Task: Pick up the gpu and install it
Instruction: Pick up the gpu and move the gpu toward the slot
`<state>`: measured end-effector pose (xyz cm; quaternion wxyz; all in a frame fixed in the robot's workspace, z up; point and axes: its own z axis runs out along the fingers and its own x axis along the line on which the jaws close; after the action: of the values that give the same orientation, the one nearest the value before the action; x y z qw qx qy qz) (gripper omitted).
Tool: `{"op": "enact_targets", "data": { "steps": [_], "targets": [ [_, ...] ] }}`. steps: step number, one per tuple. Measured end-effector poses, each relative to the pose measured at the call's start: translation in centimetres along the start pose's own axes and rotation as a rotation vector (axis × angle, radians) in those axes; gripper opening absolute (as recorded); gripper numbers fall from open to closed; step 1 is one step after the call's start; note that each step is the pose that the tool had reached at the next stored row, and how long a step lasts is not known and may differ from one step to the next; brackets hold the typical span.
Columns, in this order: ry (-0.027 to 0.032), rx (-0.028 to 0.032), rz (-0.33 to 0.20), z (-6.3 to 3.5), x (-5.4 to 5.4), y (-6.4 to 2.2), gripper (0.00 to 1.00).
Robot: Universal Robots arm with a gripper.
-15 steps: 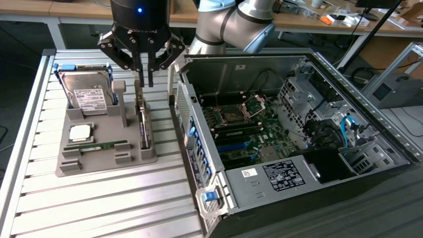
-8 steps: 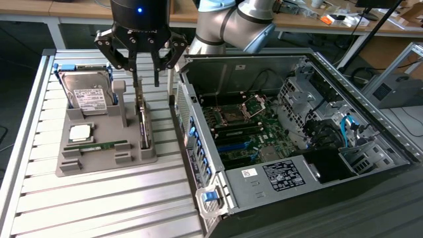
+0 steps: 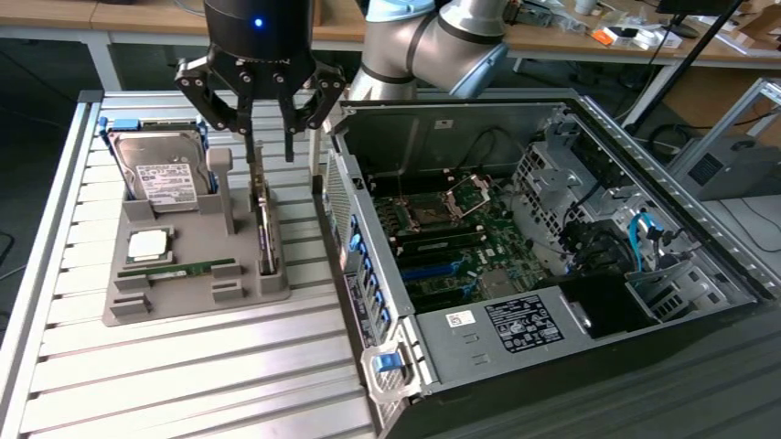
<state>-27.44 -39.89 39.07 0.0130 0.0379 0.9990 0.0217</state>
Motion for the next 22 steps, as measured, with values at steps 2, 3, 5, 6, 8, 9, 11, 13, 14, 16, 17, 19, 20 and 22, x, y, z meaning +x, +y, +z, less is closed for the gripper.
{"op": "enact_targets", "data": {
  "steps": [2, 3, 5, 6, 8, 9, 11, 13, 14, 16, 17, 19, 20, 22],
  "targets": [
    [-0.0001, 0.0, 0.0, 0.43, 0.03, -0.02, 0.42],
    [0.0, 0.0, 0.0, 0.44, 0.04, -0.02, 0.42],
    [0.0, 0.0, 0.0, 0.48, 0.05, -0.02, 0.42],
    [0.0, 0.0, 0.0, 0.5, 0.06, -0.03, 0.42],
    [0.0, 0.0, 0.0, 0.54, 0.07, -0.03, 0.42],
    [0.0, 0.0, 0.0, 0.55, 0.08, -0.03, 0.42],
    [0.0, 0.0, 0.0, 0.58, 0.08, -0.03, 0.42],
    [0.0, 0.0, 0.0, 0.61, 0.09, -0.03, 0.42],
    [0.0, 0.0, 0.0, 0.63, 0.09, -0.03, 0.42],
    [0.0, 0.0, 0.0, 0.65, 0.1, -0.03, 0.42],
    [0.0, 0.0, 0.0, 0.66, 0.1, -0.03, 0.42],
    [0.0, 0.0, 0.0, 0.69, 0.1, -0.04, 0.42],
    [0.0, 0.0, 0.0, 0.69, 0.1, -0.04, 0.42],
    [0.0, 0.0, 0.0, 0.71, 0.1, -0.04, 0.42]
  ]
}}
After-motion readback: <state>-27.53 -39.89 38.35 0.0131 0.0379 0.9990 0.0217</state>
